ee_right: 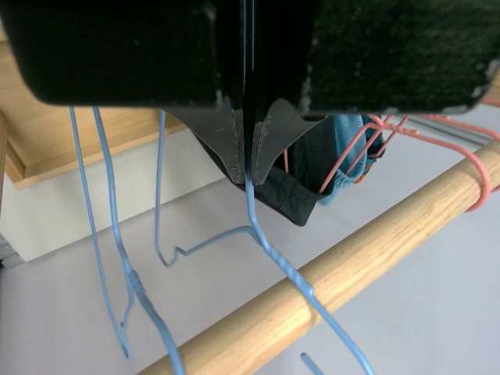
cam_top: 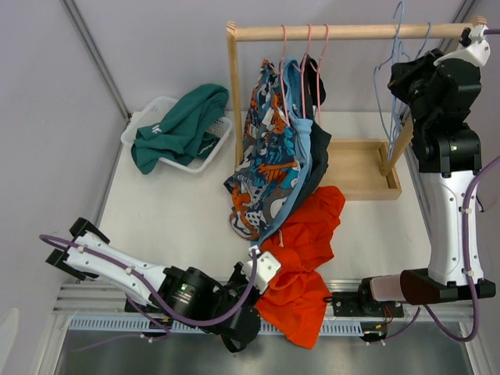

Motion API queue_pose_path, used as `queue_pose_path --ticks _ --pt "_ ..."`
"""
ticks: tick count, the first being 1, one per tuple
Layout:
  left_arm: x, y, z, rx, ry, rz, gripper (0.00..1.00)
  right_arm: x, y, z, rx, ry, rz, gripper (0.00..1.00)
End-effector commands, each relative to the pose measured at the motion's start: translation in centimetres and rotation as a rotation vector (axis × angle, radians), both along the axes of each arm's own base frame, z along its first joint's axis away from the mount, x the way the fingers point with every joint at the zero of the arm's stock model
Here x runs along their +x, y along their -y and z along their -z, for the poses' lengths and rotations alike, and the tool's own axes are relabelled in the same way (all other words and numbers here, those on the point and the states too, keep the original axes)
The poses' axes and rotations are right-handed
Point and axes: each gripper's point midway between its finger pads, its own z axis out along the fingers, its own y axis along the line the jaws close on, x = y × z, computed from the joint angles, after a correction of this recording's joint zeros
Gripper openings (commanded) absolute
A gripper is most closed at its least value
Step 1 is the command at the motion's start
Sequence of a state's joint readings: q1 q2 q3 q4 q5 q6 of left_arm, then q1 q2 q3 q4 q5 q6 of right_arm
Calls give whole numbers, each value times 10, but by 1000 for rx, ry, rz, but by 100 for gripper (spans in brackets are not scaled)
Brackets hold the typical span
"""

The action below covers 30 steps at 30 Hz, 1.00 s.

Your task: Remove the shorts from the hanger

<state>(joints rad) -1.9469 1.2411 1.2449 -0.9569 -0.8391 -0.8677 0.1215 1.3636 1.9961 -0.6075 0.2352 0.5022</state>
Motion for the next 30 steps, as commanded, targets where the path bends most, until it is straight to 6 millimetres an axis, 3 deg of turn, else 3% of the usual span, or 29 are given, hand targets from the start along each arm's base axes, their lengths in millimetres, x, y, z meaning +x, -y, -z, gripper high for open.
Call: queue_pose_path --ticks 1,3,4,6,7,8,10,11,13,15,17,18,20,21,22,23,24,25,26,27,29,30 --pt "12 -7 -40 -101 11 -65 0 -2 6 -8 23 62 8 0" --pt "22 -15 -57 -113 41 -104 0 -15 8 -5 27 71 2 0" --pt "32 -29 -67 -84 69 -125 0 -14 9 14 25 32 4 0" --pt "45 -40 -90 -106 100 -164 0 -25 12 23 29 20 8 0" --pt "55 -45 -96 -98 117 -189 0 -41 14 19 32 41 9 0" --pt "63 -49 -112 -113 138 -178 0 -44 15 34 31 8 13 0" --pt "81 -55 -123 -106 168 -205 0 -69 17 31 31 32 9 19" --pt "90 -61 -136 -105 195 -210 0 -73 17 41 29 14 8 50" --pt "117 -78 -156 -80 264 -257 0 -92 15 43 23 13 -7 86" --pt "142 -95 -189 -158 293 -330 0 -101 17 49 13 -3 -4 99" --pt "159 -112 -224 -190 371 -329 0 -113 19 52 4 -6 0 99" --pt "171 -124 -256 -299 391 -375 0 -116 20 55 -7 -12 6 100" --pt "188 -139 -278 -278 472 -405 0 -125 23 57 -16 -14 17 99" --pt "201 -167 -309 -321 517 -501 0 -127 24 59 -22 -18 20 99" --pt "213 -152 -309 -250 543 -470 0 -130 25 62 -25 -28 25 99" --pt "224 -152 -312 -226 555 -482 0 -136 26 61 -25 -19 29 99" --pt "244 -166 -331 -239 587 -559 0 -138 27 66 -23 -29 31 99" --pt "253 -157 -334 -247 590 -519 0 -141 27 68 -22 -29 32 99" --pt "261 -163 -346 -273 610 -539 0 -149 27 67 -17 -13 29 99" --pt "287 -173 -351 -255 629 -608 0 -149 26 76 -14 -26 26 100" --pt "306 -181 -370 -296 664 -632 0 -153 23 81 -11 -29 9 99" --pt "325 -200 -373 -290 679 -697 0 -158 23 84 -11 -27 5 99"
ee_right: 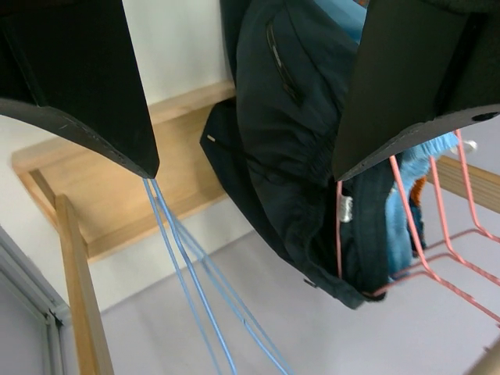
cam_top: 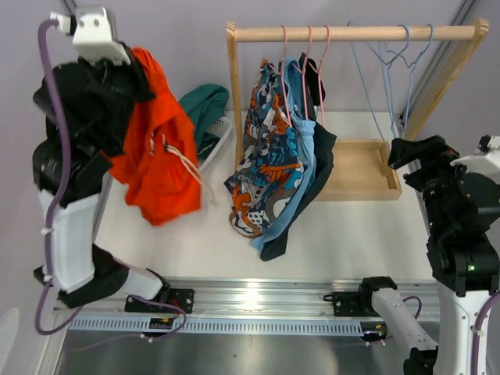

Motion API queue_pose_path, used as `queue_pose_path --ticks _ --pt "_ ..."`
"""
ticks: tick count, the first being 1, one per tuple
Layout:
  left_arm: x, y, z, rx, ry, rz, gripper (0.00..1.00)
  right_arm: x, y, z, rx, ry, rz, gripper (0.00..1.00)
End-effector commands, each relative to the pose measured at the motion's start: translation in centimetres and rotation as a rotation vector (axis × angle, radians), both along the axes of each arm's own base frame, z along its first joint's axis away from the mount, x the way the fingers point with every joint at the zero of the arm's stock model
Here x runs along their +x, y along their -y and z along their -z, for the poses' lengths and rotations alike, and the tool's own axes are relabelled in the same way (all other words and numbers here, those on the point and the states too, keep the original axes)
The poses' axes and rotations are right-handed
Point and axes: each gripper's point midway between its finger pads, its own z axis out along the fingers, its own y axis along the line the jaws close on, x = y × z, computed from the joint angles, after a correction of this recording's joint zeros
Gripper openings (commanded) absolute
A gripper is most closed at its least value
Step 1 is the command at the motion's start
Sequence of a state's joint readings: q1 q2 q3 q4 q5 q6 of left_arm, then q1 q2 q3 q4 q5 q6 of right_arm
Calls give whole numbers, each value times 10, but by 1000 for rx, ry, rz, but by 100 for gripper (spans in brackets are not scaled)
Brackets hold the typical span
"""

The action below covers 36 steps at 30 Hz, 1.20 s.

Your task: Remove the shorts from the hanger

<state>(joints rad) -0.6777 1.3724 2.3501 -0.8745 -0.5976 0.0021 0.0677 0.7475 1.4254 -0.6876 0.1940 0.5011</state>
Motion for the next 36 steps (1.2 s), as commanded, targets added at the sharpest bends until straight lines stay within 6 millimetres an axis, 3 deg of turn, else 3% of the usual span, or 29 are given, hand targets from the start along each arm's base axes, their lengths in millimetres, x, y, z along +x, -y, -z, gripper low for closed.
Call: queue_pose_path --ticks 1,2,3,4,5,7,8,11,12,13,15,16,17,18,19,21,22,24,25,26,27,28,29,30,31,32,34,35,36 --pt "50 -2 -39 -20 137 18 0 -8 -2 14 -6 -15 -14 99" --pt "73 8 -37 -16 144 62 0 -9 -4 18 -8 -23 -27 100" --pt "91 -10 -42 -52 172 28 0 -13 -5 21 -8 -19 -37 99" --pt "103 -10 -46 -104 195 50 0 -13 -7 27 -6 -25 -47 99" --pt "130 -8 -48 -127 230 62 0 -11 -9 40 -4 -50 -57 99" --pt "152 -15 -58 -176 279 118 0 -15 -16 47 -2 -44 -99 99" --pt "176 -11 -55 -183 299 146 0 -14 -18 59 2 -67 -106 99" --pt "205 -18 -45 -196 318 165 0 -19 -23 71 -8 -75 -139 100" --pt "228 -16 -22 -191 287 158 0 -20 -23 71 -16 -70 -141 99" --pt "237 -16 -13 -192 271 149 0 -25 -25 69 -25 -55 -159 99" --pt "268 -16 44 -193 148 123 1 -28 -29 60 -53 -8 -185 99" --pt "274 -18 60 -199 112 111 12 -34 -41 53 -63 26 -256 99" --pt "286 -22 99 -205 26 94 26 -39 -45 46 -72 56 -284 99" --pt "292 -24 134 -237 -54 84 53 -44 -49 31 -82 102 -307 99" --pt "295 -23 167 -253 -131 97 97 -46 -53 23 -84 123 -329 99" --pt "291 -26 192 -276 -197 82 99 -50 -62 7 -78 162 -382 99" --pt "279 -28 219 -276 -257 63 99 -55 -64 -7 -74 195 -391 99" --pt "259 -28 217 -274 -247 49 99 -57 -72 -22 -65 236 -435 100" --pt "234 -31 228 -263 -267 33 99 -57 -75 -29 -50 254 -451 99" --pt "221 -28 226 -248 -264 26 99 -52 -79 -37 -49 274 -477 99" --pt "207 -29 237 -243 -290 16 99 -47 -82 -39 -40 274 -488 99" --pt "182 -31 231 -232 -288 9 99 -44 -84 -46 -22 284 -499 99" --pt "168 -26 228 -206 -290 19 99 -30 -89 -48 -15 274 -520 99" --pt "154 -24 239 -186 -317 20 99 -22 -91 -50 -3 269 -530 99" --pt "141 -21 237 -166 -318 30 99 -19 -94 -60 13 284 -545 100" --pt "116 -19 249 -141 -353 27 99 -14 -96 -68 13 308 -558 99" --pt "92 -17 253 -117 -369 42 99 10 -102 -69 23 289 -577 99" --pt "68 -19 271 -107 -413 35 99 13 -106 -81 12 319 -590 99" --pt "57 -19 274 -105 -417 44 99 22 -106 -84 9 319 -578 99"
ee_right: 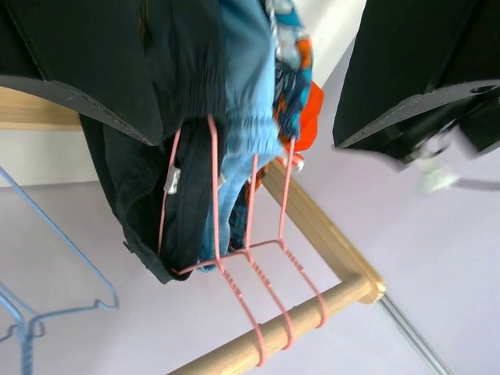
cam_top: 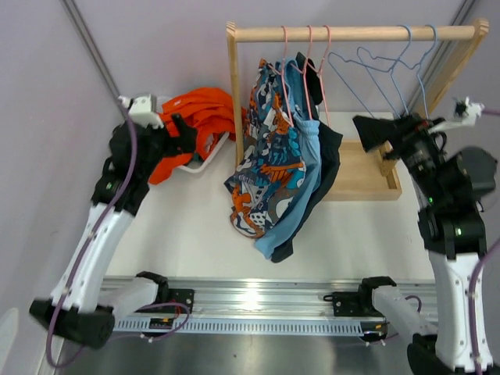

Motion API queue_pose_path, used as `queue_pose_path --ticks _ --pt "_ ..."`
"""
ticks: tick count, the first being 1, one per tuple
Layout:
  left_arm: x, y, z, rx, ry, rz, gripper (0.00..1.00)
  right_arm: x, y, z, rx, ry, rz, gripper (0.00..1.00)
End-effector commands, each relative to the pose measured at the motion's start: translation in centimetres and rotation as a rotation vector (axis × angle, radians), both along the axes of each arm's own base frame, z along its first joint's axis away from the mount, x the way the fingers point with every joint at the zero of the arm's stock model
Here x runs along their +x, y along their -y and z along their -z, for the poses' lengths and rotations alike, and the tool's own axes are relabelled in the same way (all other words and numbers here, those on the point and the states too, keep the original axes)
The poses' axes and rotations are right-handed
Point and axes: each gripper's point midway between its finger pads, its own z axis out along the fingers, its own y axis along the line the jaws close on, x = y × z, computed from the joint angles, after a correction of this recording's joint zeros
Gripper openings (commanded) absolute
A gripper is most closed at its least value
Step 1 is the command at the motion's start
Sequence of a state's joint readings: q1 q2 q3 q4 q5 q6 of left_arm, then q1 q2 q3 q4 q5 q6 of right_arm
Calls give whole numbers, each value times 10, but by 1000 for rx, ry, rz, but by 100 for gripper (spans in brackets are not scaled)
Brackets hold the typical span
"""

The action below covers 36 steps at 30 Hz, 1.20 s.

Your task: Remove the shorts from the hanger

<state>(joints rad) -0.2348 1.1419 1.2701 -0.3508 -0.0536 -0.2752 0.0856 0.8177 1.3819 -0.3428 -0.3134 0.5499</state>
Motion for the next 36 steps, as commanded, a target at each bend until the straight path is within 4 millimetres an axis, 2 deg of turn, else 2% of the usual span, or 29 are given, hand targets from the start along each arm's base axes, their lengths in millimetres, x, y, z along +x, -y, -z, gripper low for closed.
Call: queue_pose_path --ticks 1,2,3,6,7,8,9,10,13,17,21,26,31,32,33,35,36 --pt "-45 -13 38 71 -87 -17 99 31 -15 -27 8 57 -45 99" --pt "-65 -16 56 68 -108 -13 99 33 -21 -38 -9 83 -56 99" --pt "-73 -17 58 67 -104 -8 99 58 -25 -29 -19 44 -41 99" --pt "-97 -27 85 101 -119 -12 99 77 -36 -39 -35 53 -49 100" --pt "-101 -30 89 110 -115 -18 99 94 -40 -30 -40 23 -45 99" --pt "-103 -33 93 126 -115 -22 99 101 -42 -31 -42 26 -43 99" --pt "-106 -35 106 136 -141 -26 99 103 -46 -36 -44 35 -46 99" --pt "-107 -35 107 129 -144 -32 99 116 -47 -30 -48 14 -30 99" --pt "-107 -28 108 110 -143 -1 99 126 -53 -29 -54 11 -19 95" --pt "-105 -30 107 115 -139 -9 99 139 -61 -15 -67 -18 -2 87" --pt "-104 -26 106 108 -135 7 99 151 -67 8 -81 -66 24 74" --pt "-105 -25 106 104 -133 14 99 159 -74 31 -98 -112 37 53" --pt "-106 -24 105 100 -127 18 99 164 -76 46 -111 -142 47 50" --pt "-106 -24 105 99 -127 19 99 165 -76 48 -112 -145 50 47" --pt "-106 -24 105 99 -127 19 99 165 -76 48 -114 -146 50 37" --pt "-106 -24 104 99 -126 18 99 166 -77 50 -116 -152 52 27" --pt "-106 -24 104 98 -123 18 99 165 -77 49 -115 -149 50 18"
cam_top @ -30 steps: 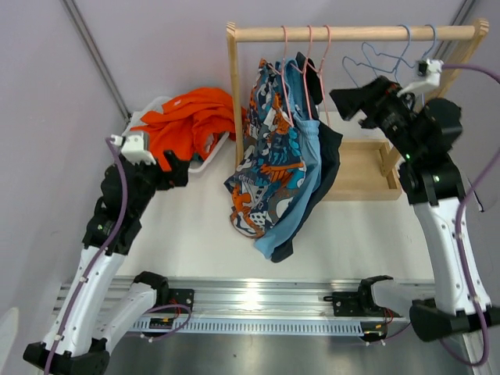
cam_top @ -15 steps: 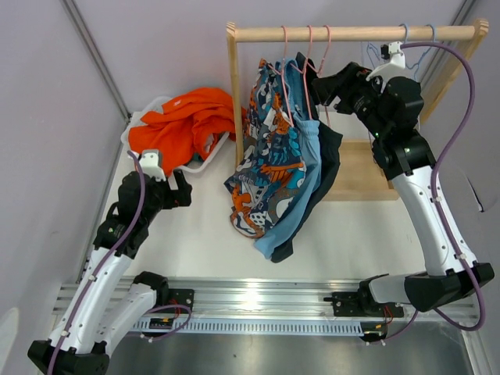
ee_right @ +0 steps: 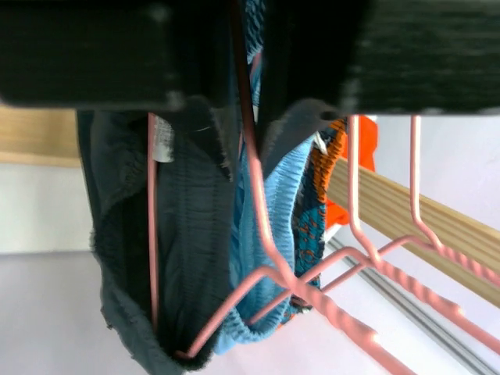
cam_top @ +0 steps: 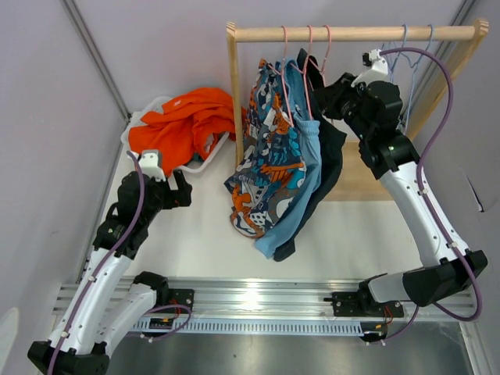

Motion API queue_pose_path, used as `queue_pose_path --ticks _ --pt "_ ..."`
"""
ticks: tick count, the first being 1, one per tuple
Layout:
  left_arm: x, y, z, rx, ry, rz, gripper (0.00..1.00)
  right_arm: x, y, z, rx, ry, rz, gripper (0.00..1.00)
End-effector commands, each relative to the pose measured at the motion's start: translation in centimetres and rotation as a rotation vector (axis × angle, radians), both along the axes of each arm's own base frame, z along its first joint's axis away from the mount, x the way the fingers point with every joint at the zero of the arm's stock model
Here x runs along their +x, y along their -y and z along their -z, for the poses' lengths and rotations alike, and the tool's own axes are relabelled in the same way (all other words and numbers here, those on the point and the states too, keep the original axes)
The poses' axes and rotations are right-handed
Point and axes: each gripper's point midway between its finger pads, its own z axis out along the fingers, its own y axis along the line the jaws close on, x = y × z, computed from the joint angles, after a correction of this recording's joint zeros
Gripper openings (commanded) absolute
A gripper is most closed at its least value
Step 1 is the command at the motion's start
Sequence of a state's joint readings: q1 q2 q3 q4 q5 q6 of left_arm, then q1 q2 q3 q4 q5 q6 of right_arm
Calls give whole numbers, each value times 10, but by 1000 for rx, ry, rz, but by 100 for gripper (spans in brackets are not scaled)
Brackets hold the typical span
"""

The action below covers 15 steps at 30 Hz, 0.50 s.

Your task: Remove the shorts from the hanger

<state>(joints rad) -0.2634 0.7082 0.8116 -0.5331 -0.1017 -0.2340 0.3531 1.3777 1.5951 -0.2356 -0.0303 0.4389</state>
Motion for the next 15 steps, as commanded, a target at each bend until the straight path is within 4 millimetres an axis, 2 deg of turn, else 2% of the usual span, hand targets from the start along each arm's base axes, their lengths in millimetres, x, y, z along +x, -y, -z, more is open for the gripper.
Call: queue_pose_path --ticks 1,3,5,8,10,12,13,14,15 --pt "3 5 -18 -9 69 29 99 -1 3 -17 8 52 21 13" --pt "2 3 -18 -6 70 21 99 -3 4 -23 9 64 22 4" --pt "2 -1 -22 5 80 -1 99 -8 6 -35 6 86 22 0" --pt "2 2 -35 0 106 12 99 -14 16 -55 -4 122 63 0" --pt "2 7 -52 -10 132 28 99 -19 23 -66 -20 140 83 0" --pt "0 22 -88 -35 196 75 99 -28 31 -86 -14 176 109 0" --pt "-1 28 -98 -41 211 95 99 -31 35 -92 -14 185 120 0" --pt "-1 32 -132 -56 265 98 99 -36 38 -103 -8 208 129 0" --pt "-4 49 -140 -61 268 153 100 -42 45 -109 -3 217 154 0"
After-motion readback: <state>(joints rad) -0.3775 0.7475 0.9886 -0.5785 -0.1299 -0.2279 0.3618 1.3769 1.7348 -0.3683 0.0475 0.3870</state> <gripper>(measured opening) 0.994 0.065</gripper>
